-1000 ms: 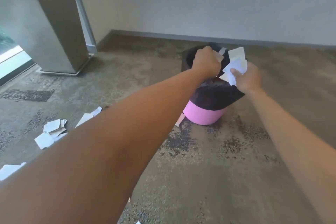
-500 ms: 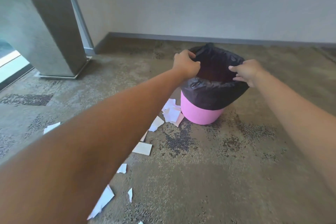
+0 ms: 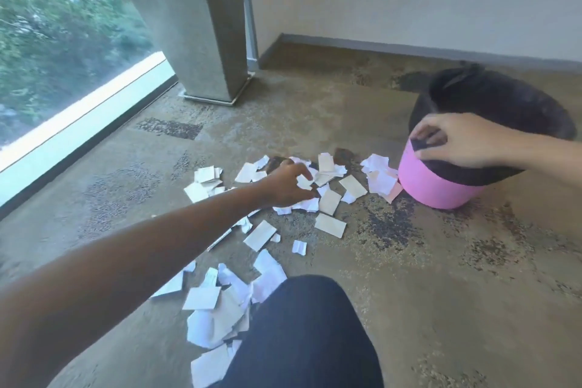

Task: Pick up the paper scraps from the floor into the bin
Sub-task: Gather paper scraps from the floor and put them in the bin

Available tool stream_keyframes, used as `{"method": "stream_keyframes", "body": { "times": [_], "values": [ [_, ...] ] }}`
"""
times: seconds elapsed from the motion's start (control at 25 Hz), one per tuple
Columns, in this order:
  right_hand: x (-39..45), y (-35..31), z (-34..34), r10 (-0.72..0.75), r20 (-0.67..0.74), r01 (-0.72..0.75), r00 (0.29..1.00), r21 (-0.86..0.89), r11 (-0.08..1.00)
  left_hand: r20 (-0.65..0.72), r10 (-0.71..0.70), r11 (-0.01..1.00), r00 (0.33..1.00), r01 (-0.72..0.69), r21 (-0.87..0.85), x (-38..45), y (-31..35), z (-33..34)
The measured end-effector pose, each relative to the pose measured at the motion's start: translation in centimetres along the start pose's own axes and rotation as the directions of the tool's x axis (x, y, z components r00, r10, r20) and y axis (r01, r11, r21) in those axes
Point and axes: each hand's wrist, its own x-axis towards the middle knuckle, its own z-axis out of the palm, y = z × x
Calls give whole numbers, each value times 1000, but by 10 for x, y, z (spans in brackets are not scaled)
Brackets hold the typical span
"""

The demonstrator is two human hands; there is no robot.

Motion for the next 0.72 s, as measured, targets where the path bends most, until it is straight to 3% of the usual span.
{"method": "stream_keyframes", "body": {
  "times": [0.12, 0.24, 0.36, 0.48, 0.6, 0.72],
  "values": [
    [-12, -49, 76, -136, 289, 154, 948, -41, 987, 89, -135, 985, 987, 124, 119, -53, -81, 20],
    [-19, -78, 162, -237, 418, 272, 877, -25, 962, 143, -253, 961, 957, 231, 153, -91, -142, 49],
    [-27, -93, 238, -247, 517, 261, 820, 46, 964, 126, -368, 917, 921, 337, 215, -112, -179, 77],
    [-35, -112, 294, -252, 558, 225, 790, 119, 967, 174, -408, 907, 896, 375, 195, -130, -196, 99],
    [-35, -126, 328, -258, 514, 213, 818, 146, 966, 203, -402, 913, 893, 373, 168, -146, -205, 115],
    [-29, -135, 342, -254, 466, 214, 847, 137, 967, 218, -385, 911, 897, 331, 245, -165, -207, 128]
  ]
}}
